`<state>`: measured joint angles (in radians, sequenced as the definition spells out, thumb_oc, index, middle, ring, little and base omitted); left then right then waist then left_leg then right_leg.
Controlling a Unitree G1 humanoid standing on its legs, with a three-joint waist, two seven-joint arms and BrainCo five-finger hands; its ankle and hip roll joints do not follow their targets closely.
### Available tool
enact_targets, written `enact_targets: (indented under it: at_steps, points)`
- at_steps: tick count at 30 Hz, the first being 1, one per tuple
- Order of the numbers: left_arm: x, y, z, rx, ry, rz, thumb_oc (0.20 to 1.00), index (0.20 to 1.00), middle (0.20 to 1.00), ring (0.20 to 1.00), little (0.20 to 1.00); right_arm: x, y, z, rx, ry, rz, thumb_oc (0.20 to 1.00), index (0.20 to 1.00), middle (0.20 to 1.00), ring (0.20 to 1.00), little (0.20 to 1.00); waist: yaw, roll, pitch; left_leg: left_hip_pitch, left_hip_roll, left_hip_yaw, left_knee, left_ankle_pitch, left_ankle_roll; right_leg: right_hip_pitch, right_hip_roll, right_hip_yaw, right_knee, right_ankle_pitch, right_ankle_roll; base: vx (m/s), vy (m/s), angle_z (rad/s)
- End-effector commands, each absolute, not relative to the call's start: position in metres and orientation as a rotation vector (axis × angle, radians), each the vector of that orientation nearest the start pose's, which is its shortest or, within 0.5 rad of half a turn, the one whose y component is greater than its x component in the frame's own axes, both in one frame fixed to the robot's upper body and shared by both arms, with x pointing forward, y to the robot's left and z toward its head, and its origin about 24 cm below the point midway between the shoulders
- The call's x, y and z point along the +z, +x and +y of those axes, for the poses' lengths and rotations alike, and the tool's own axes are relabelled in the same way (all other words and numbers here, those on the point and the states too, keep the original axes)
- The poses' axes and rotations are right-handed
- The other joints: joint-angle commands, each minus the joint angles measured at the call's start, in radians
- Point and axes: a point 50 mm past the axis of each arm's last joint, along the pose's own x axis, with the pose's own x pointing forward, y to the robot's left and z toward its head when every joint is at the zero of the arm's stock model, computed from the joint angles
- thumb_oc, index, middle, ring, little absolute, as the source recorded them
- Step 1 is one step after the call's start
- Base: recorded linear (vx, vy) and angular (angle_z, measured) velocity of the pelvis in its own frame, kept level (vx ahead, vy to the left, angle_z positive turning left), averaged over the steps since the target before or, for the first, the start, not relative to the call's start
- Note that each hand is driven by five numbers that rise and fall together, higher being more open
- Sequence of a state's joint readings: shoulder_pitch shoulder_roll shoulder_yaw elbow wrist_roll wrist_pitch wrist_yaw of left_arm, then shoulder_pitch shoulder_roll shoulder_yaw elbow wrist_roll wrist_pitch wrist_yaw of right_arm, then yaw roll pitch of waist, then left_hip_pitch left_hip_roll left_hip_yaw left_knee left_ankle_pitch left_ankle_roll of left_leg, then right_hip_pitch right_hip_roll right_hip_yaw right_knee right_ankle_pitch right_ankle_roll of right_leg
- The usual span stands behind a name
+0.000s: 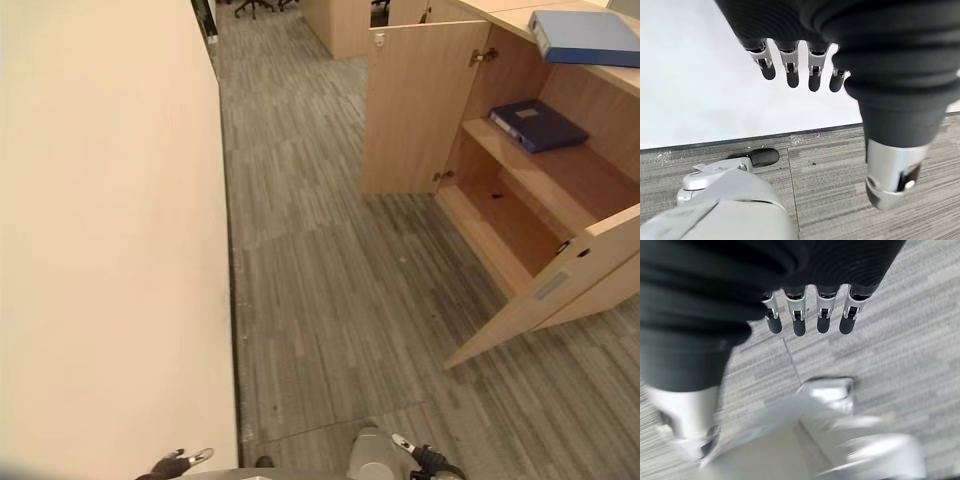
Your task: Put the empty folder in the office cabinet
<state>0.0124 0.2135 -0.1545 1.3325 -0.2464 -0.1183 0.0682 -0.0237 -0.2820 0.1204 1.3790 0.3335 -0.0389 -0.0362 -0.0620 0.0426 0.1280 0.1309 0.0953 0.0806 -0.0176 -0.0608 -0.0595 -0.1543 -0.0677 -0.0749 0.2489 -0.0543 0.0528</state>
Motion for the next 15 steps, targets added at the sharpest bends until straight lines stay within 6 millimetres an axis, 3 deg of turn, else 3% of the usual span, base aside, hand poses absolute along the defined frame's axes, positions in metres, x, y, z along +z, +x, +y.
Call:
enact_targets:
  at_steps: [1, 2, 5, 7, 8, 9, 10, 12, 15]
  points:
    - [-0.163, 0.078, 0.24, 0.229, 0.167, 1.195, 1.0, 1.0, 1.0, 1.0, 1.0, -0.163, 0.062, -0.256, -0.342, -0.06, 1.299, 1.0, 1.0, 1.0, 1.0, 1.0, -0.023, -0.038, 0.01, 0.025, -0.158, -0.036, -0.033, -0.033, 0.105, -0.027, 0.054, -0.074, -0.134, 0.09, 0.043, 0.4, -0.185, 0.08]
    - [-0.164, 0.073, 0.24, 0.225, 0.167, 1.21, 1.0, 1.0, 1.0, 1.0, 1.0, -0.164, 0.057, -0.256, -0.351, -0.048, 1.309, 1.0, 1.0, 1.0, 1.0, 1.0, -0.022, -0.046, 0.0, 0.046, -0.155, -0.032, -0.024, -0.063, 0.103, 0.017, 0.05, -0.095, -0.168, 0.076, 0.032, 0.31, -0.153, 0.3]
    - [-0.164, 0.072, 0.239, 0.231, 0.165, 1.215, 1.0, 1.0, 1.0, 1.0, 1.0, -0.164, 0.055, -0.256, -0.351, -0.047, 1.313, 1.0, 1.0, 1.0, 1.0, 1.0, -0.024, -0.047, -0.01, 0.049, -0.145, -0.027, -0.011, -0.082, 0.096, 0.024, 0.057, -0.094, -0.167, 0.068, 0.027, 0.24, -0.136, 0.2]
    - [-0.164, 0.077, 0.238, 0.242, 0.148, 1.197, 1.0, 1.0, 1.0, 1.0, 1.0, -0.164, 0.054, -0.256, -0.374, -0.023, 1.304, 1.0, 1.0, 1.0, 1.0, 1.0, -0.028, -0.063, -0.027, 0.033, -0.106, 0.018, 0.108, -0.138, 0.059, 0.064, 0.068, -0.093, -0.163, 0.037, 0.01, 0.32, -0.246, -0.09]
    - [-0.163, 0.079, 0.238, 0.251, 0.137, 1.188, 1.0, 1.0, 1.0, 1.0, 1.0, -0.163, 0.057, -0.257, -0.382, -0.02, 1.291, 1.0, 1.0, 1.0, 1.0, 1.0, -0.03, -0.071, -0.024, 0.008, -0.087, 0.043, 0.191, -0.126, 0.045, 0.084, 0.07, -0.093, -0.162, 0.025, 0.004, 0.18, -0.165, 0.14]
    - [-0.163, 0.079, 0.238, 0.251, 0.137, 1.188, 1.0, 1.0, 1.0, 1.0, 1.0, -0.163, 0.057, -0.257, -0.382, -0.019, 1.291, 1.0, 1.0, 1.0, 1.0, 1.0, -0.03, -0.07, -0.024, 0.005, -0.086, 0.043, 0.197, -0.13, 0.045, 0.084, 0.071, -0.093, -0.162, 0.026, 0.003, 0.17, -0.228, 0.08]
    - [-0.162, 0.085, 0.237, 0.258, 0.127, 1.166, 1.0, 1.0, 1.0, 1.0, 1.0, -0.162, 0.06, -0.258, -0.39, -0.019, 1.281, 1.0, 1.0, 1.0, 1.0, 1.0, -0.021, -0.09, -0.01, -0.09, -0.055, 0.067, 0.414, -0.087, 0.027, 0.123, 0.07, -0.095, -0.176, 0.018, -0.014, 0.13, -0.214, -0.05]
    - [-0.16, 0.09, 0.237, 0.272, 0.118, 1.145, 1.0, 1.0, 1.0, 1.0, 1.0, -0.161, 0.063, -0.26, -0.392, -0.029, 1.274, 1.0, 1.0, 1.0, 1.0, 1.0, -0.004, -0.113, 0.001, -0.183, -0.008, 0.111, 0.547, -0.034, 0.037, 0.168, 0.069, -0.095, -0.198, 0.005, -0.034, 0.19, -0.234, -0.02]
    - [-0.161, 0.088, 0.238, 0.281, 0.117, 1.15, 1.0, 1.0, 1.0, 1.0, 1.0, -0.161, 0.065, -0.262, -0.393, -0.033, 1.266, 1.0, 1.0, 1.0, 1.0, 1.0, 0.013, -0.123, 0.003, -0.238, -0.012, 0.105, 0.527, -0.054, 0.057, 0.196, 0.067, -0.07, -0.207, -0.003, -0.035, 0.14, -0.062, -0.33]
